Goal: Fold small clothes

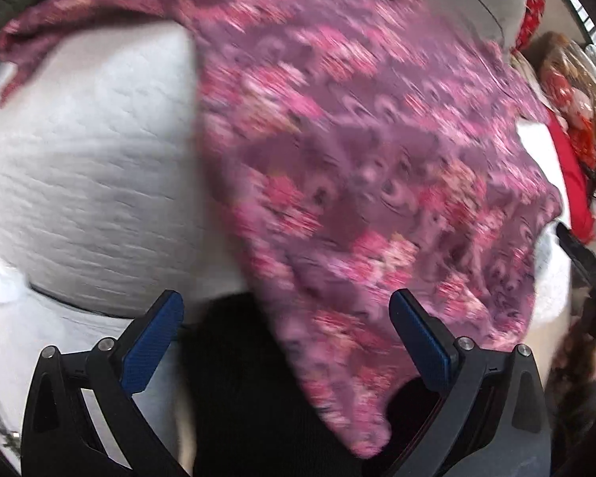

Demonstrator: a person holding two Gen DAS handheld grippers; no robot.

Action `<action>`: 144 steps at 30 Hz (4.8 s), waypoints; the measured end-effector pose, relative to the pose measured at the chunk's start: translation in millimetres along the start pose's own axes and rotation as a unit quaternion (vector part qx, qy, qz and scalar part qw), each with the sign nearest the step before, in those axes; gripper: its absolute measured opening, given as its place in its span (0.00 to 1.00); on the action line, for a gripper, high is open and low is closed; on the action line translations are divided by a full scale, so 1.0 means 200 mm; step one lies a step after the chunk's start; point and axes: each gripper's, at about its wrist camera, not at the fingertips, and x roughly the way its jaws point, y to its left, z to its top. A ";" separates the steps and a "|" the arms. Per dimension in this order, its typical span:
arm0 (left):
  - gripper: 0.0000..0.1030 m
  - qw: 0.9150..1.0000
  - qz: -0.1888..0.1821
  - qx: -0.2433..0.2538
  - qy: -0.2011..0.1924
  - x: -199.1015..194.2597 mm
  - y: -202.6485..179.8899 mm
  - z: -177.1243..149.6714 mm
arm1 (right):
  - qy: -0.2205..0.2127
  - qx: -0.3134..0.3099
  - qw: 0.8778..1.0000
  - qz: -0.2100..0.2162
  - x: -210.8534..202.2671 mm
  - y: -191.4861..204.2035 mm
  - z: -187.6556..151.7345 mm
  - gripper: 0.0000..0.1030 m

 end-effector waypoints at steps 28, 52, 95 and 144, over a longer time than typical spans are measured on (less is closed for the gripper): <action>0.05 0.992 -0.091 -0.083 0.015 -0.21 0.36 -0.04 | 0.113 0.004 0.990 0.087 -0.52 -0.04 -0.43 0.08; 0.52 0.993 0.032 0.023 -0.115 -0.06 -0.10 0.85 | -0.086 0.276 0.956 -0.047 0.04 -1.07 0.85 0.52; 0.52 0.988 -0.105 -0.089 -0.075 0.15 0.15 1.19 | -0.128 0.162 0.975 0.087 0.42 -0.50 1.20 0.09; 0.03 0.971 -0.139 -0.127 -0.149 -0.16 0.20 1.20 | -0.061 0.219 0.966 0.120 0.41 -0.28 0.62 0.38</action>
